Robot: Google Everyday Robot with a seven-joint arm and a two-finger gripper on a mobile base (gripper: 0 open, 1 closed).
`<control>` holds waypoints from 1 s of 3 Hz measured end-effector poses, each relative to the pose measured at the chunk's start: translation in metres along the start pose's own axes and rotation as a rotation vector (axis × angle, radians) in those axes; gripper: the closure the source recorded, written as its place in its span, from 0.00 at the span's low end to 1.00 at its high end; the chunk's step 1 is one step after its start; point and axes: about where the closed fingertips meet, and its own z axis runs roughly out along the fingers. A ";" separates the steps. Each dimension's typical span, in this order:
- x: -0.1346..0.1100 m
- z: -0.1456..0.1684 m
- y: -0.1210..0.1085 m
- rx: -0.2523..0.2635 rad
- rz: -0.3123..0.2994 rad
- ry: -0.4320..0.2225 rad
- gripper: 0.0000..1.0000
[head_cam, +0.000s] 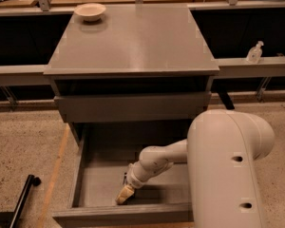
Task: Pick rxbar blueberry from middle drawer and place on counter
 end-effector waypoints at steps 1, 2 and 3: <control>-0.002 -0.004 0.001 0.000 0.000 0.000 0.50; -0.005 -0.009 0.002 0.000 0.000 0.000 0.72; -0.008 -0.014 0.003 0.000 0.000 0.000 0.96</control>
Offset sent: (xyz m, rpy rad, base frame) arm -0.0096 -0.0191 -0.0029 -0.0392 0.0044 -0.0945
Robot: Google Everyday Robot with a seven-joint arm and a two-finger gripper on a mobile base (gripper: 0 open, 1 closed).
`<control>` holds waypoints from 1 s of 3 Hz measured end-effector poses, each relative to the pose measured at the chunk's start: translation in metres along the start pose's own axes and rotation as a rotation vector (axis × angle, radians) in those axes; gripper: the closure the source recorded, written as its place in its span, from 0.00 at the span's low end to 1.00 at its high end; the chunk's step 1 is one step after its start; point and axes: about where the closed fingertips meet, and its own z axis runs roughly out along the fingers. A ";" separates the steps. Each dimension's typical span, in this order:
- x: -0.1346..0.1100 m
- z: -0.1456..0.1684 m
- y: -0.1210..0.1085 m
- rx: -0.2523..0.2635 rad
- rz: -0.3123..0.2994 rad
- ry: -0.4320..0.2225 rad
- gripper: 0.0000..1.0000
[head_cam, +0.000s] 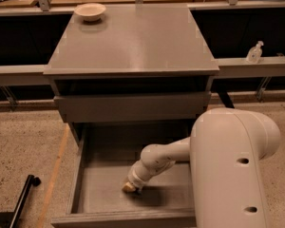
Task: Pick rxbar blueberry from middle drawer and place on counter
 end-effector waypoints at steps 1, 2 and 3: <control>0.000 0.000 0.000 0.000 0.000 0.000 1.00; -0.007 -0.015 -0.002 0.029 0.003 -0.073 0.84; -0.032 -0.059 -0.009 0.083 -0.016 -0.263 0.53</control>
Offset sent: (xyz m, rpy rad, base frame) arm 0.0211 -0.0133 0.0599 0.2080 -0.1471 -0.1155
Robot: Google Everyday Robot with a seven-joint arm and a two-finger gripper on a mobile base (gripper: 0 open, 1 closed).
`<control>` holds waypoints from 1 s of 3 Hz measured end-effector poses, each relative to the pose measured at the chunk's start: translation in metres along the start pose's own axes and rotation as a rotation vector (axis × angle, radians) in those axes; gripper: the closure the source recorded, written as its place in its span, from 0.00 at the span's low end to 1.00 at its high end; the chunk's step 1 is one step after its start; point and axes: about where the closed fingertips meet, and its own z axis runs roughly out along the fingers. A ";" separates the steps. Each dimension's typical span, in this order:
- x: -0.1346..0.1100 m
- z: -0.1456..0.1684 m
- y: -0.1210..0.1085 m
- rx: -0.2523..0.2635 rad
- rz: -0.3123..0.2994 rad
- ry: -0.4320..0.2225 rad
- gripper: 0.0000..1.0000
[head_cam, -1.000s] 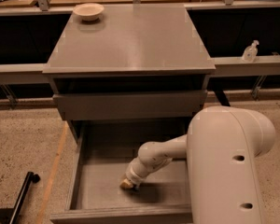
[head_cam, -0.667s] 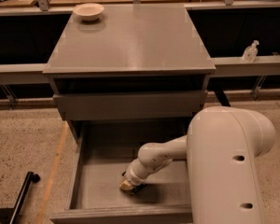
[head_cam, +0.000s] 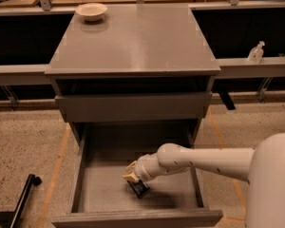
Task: Pick rxbar blueberry from middle drawer and place on counter
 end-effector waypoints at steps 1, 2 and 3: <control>-0.014 -0.019 -0.005 0.023 -0.004 -0.087 0.30; -0.009 -0.022 -0.007 0.029 0.029 -0.106 0.06; 0.006 -0.019 -0.008 0.033 0.076 -0.086 0.00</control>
Offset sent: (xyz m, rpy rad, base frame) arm 0.0080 -0.0264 0.0126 0.1035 -0.0002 -0.1058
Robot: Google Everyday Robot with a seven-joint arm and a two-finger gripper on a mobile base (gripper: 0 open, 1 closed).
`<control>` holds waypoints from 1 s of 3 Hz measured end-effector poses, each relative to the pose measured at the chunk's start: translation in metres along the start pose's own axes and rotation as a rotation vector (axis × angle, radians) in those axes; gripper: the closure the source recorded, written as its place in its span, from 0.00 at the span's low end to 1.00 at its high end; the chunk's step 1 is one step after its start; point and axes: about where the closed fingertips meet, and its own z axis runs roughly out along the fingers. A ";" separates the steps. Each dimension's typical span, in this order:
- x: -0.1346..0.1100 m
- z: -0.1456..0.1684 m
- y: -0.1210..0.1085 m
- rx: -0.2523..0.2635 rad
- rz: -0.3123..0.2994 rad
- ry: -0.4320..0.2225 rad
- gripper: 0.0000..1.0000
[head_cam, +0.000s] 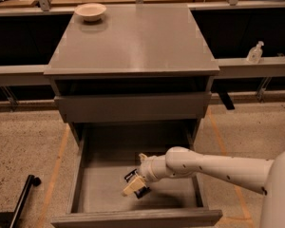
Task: Pick rxbar blueberry from middle drawer and place on counter
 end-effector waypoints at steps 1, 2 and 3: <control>0.011 0.006 -0.002 0.000 0.020 0.042 0.00; 0.028 0.022 0.001 -0.008 0.045 0.101 0.00; 0.046 0.039 0.006 -0.014 0.065 0.176 0.00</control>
Offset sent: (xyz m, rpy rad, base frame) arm -0.0131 0.0014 -0.0645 -0.1518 0.1370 -0.0127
